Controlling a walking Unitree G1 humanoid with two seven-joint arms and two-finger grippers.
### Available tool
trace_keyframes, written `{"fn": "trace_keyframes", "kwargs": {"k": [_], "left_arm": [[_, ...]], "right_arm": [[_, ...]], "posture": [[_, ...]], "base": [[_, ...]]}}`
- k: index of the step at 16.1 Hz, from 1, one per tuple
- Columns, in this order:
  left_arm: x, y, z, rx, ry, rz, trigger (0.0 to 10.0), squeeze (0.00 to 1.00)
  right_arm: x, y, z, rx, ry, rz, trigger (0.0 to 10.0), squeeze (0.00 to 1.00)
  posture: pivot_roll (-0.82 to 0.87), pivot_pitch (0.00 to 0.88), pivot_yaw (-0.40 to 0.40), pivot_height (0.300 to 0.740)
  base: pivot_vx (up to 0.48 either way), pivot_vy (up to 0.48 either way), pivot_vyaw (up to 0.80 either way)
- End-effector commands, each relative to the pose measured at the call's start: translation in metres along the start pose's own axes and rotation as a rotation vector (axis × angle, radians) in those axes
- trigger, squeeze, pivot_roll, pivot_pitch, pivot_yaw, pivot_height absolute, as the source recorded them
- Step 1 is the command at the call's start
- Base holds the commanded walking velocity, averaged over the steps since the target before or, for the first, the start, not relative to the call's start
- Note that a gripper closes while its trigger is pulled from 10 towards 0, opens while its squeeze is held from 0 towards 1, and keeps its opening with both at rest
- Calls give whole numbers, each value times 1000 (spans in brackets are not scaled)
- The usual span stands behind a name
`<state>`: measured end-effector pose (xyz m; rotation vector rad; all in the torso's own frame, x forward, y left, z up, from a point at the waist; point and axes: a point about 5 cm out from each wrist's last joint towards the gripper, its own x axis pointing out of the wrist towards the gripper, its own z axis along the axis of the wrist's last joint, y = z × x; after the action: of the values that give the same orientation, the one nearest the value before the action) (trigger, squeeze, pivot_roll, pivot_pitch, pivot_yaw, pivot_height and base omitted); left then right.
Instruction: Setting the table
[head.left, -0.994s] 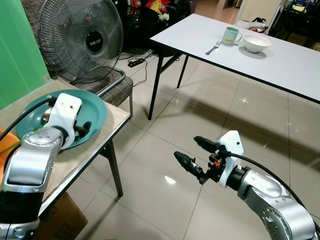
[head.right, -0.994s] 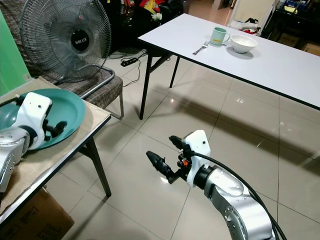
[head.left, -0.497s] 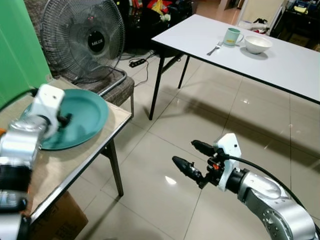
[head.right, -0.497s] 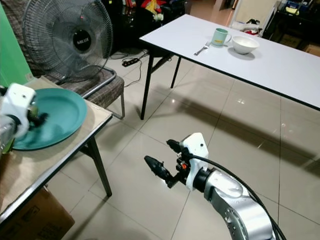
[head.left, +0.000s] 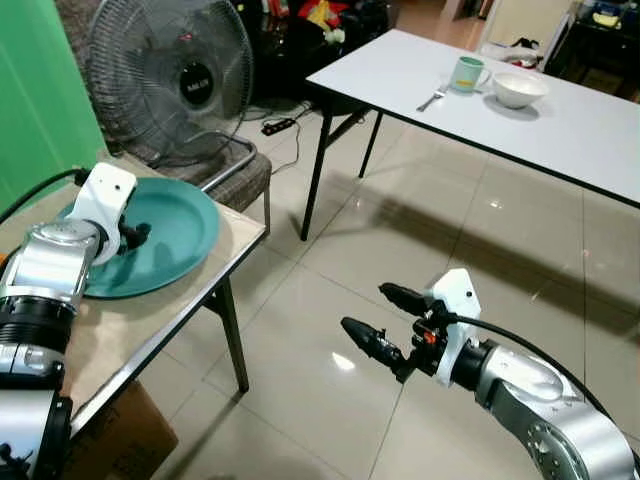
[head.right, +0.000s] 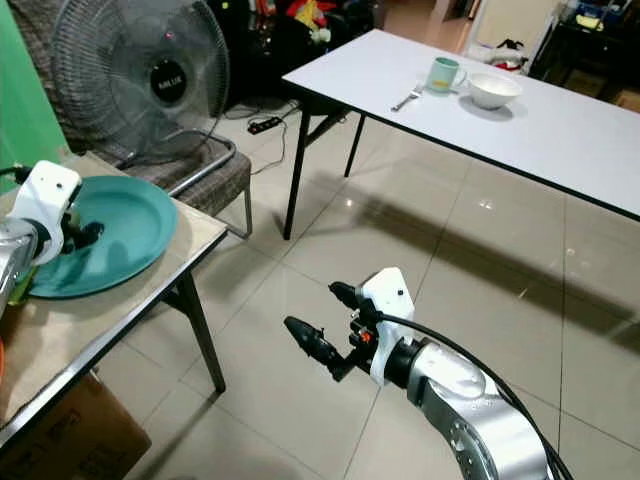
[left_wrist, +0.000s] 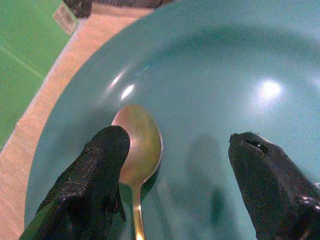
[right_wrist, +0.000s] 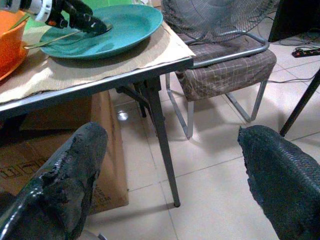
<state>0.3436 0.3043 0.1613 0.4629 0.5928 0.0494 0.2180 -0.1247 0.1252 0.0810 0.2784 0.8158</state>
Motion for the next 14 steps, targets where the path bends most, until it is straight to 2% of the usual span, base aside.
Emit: {"fn": "trace_keyframes", "kwargs": {"k": [1,3,5,8,9,10,11,14], "left_arm": [[2,2,0,11,15,21,10000,0],[3,4,-4,28,53,26,9608,0],[3,6,-7,53,93,40,4902,0],[3,8,-8,60,113,42,4510,0],[3,9,-8,82,131,38,2353,0],[4,8,-9,82,140,31,941,0],[4,8,-10,78,143,30,0,0],[6,7,-15,36,169,16,0,0]], "right_arm": [[-2,0,1,-10,7,10,10000,0],[-2,1,1,-13,14,21,10000,0],[-2,1,1,-17,18,24,10000,0],[-3,0,1,-21,23,26,10000,0],[-3,1,1,-20,26,30,10000,0],[-3,1,0,-19,27,34,10000,0],[-3,2,0,-18,27,36,10000,0],[-4,4,0,-6,31,61,10000,0]], "posture": [[-33,0,-63,740],[-33,0,-64,740],[-32,0,-65,740],[-32,0,-65,740],[-29,0,-70,740],[-30,0,-69,740],[-30,0,-69,740],[-33,0,-65,740]], "base": [[0,0,0],[0,0,0],[0,0,0],[0,0,0],[0,0,0],[0,0,0],[0,0,0],[0,0,0]]}}
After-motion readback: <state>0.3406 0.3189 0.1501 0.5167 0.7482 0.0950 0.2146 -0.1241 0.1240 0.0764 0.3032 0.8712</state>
